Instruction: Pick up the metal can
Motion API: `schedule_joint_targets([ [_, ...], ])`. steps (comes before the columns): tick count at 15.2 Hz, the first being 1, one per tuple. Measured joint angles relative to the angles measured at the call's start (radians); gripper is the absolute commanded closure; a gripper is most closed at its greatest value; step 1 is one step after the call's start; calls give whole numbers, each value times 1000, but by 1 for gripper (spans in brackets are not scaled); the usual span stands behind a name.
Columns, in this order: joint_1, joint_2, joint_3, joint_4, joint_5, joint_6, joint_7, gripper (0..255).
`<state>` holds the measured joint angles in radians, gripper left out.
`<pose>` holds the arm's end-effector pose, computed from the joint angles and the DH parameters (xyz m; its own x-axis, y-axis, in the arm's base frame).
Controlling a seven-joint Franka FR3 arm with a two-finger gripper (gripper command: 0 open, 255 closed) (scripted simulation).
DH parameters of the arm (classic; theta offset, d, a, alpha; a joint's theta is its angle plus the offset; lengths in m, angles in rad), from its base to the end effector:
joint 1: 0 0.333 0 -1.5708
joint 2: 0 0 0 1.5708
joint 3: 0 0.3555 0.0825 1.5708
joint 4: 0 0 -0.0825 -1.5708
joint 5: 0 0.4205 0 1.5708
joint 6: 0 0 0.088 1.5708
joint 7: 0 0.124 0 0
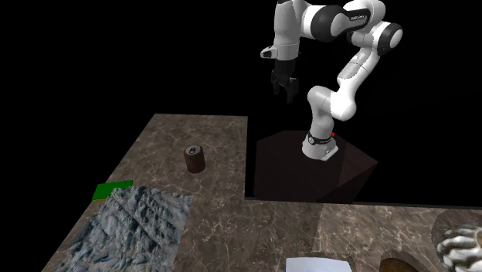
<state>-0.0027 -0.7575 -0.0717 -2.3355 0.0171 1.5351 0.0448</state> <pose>0.3186 -0.0284 0.5992 0.9942 -0.0965 -0.0470 -0.0995 -0.9930 -0.0643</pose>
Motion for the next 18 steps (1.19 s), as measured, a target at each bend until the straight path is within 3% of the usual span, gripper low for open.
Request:
schedule_joint_targets([
  [3, 0, 35, -5, 5, -4, 30, -7, 0],
  [8, 3, 197, -26, 49, -13, 154, -35, 0],
  [18, 7, 579, -68, 274, -3, 322, -102, 0],
])
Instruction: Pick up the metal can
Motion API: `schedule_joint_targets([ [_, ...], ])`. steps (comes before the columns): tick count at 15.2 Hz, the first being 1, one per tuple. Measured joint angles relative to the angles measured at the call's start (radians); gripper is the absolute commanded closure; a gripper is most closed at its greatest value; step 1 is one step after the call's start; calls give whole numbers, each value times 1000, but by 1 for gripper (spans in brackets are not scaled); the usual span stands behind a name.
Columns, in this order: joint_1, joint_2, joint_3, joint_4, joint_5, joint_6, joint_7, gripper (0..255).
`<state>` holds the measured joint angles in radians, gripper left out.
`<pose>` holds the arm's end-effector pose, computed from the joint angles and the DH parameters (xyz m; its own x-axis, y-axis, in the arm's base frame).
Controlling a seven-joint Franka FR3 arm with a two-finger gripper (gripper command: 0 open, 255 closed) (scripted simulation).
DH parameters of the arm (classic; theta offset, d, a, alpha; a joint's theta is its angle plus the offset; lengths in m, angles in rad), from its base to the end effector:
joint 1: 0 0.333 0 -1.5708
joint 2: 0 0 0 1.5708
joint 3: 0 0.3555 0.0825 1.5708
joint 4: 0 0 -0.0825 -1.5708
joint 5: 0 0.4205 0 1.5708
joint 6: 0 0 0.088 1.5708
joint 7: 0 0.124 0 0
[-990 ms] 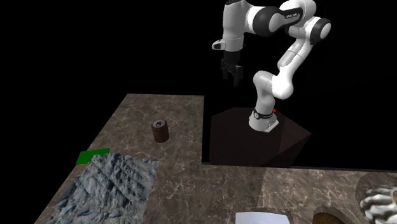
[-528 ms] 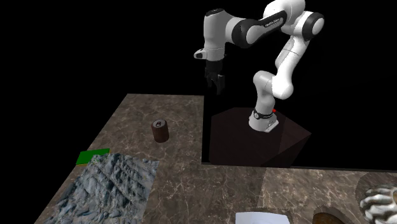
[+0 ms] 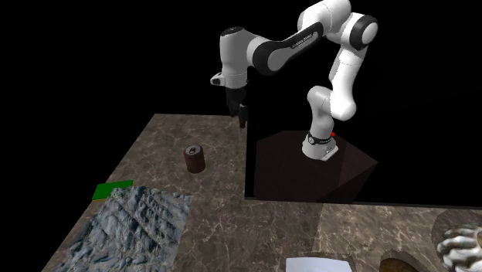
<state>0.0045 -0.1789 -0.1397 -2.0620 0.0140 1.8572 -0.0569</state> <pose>0.5234 -0.0734 0.5197 0.9965 -0.0793 -0.0255 -0.0803 -0.9960 -0.0396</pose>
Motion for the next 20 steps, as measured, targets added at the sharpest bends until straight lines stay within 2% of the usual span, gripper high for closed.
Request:
schedule_joint_targets([
  [9, -15, 358, -17, 309, 40, 57, -57, 0],
  [14, -32, 554, -15, 530, 62, 36, -75, 0],
  [17, -52, 694, -12, 719, 76, -10, -87, 0],
  [20, -58, 752, -10, 774, 80, -5, -89, 0],
])
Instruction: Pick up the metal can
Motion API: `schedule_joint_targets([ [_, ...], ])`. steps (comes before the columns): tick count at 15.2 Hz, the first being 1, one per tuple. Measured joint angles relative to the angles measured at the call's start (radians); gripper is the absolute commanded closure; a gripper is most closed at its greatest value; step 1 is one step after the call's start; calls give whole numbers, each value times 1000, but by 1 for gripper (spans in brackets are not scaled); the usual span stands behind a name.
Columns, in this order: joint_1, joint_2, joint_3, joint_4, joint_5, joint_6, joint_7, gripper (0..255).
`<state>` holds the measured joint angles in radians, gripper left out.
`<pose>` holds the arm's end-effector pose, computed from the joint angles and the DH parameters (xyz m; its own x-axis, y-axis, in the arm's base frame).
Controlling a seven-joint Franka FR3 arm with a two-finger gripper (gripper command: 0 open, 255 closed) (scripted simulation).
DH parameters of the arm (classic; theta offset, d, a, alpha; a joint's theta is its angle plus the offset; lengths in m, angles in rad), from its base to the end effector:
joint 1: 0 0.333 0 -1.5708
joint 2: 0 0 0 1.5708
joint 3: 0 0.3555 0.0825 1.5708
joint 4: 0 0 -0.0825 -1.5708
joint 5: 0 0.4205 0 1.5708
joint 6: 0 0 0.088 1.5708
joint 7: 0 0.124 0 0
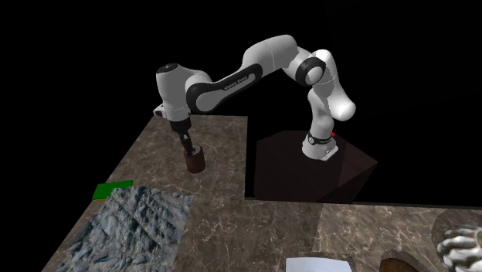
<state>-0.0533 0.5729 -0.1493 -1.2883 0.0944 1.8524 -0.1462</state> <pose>0.7656 -0.1220 0.4242 0.9982 -0.0593 -0.0013 -0.0593 -0.9982 -0.0102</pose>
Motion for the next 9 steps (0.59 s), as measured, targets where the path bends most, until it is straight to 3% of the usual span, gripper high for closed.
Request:
schedule_joint_targets([
  [6, 0, 27, 3, -35, 4, 62, -3, 0],
  [7, 0, 25, 2, -43, 4, 68, -3, 255],
  [9, 1, 23, 2, -49, 4, 74, -4, 255],
])
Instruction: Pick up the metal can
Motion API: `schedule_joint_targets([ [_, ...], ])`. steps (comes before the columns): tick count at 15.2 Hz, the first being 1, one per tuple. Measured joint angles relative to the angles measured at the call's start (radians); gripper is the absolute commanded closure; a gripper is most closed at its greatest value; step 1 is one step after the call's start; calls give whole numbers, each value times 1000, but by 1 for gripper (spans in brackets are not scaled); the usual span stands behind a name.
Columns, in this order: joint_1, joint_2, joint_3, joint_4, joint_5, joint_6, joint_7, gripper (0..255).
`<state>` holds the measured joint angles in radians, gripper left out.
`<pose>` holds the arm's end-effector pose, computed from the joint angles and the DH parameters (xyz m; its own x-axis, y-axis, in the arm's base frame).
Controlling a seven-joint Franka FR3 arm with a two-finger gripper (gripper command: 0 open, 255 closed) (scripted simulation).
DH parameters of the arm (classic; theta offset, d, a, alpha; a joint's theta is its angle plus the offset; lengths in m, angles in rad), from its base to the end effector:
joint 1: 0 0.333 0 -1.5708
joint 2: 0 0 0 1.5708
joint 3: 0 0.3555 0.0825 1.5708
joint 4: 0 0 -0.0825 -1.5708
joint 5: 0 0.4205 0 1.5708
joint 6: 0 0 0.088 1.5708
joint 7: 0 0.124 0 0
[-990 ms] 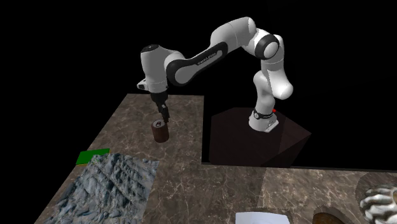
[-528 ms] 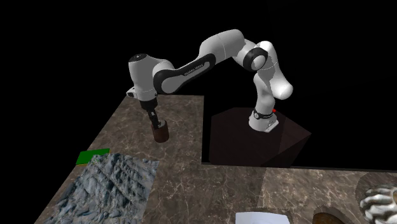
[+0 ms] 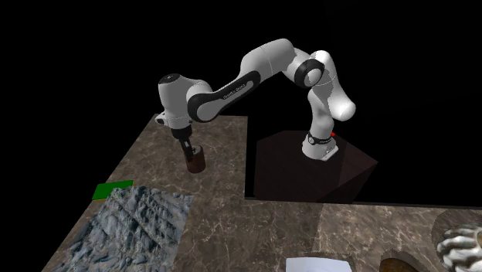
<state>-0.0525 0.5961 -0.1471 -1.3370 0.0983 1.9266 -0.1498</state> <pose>0.7678 -0.1222 0.3878 0.9983 -0.0590 0.0012 -0.0590 -0.9982 -0.0097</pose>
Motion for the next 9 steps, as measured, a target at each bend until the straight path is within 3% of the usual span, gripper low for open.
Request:
schedule_joint_targets([
  [9, 0, 2, 0, 7, 0, -7, 0, 255],
])
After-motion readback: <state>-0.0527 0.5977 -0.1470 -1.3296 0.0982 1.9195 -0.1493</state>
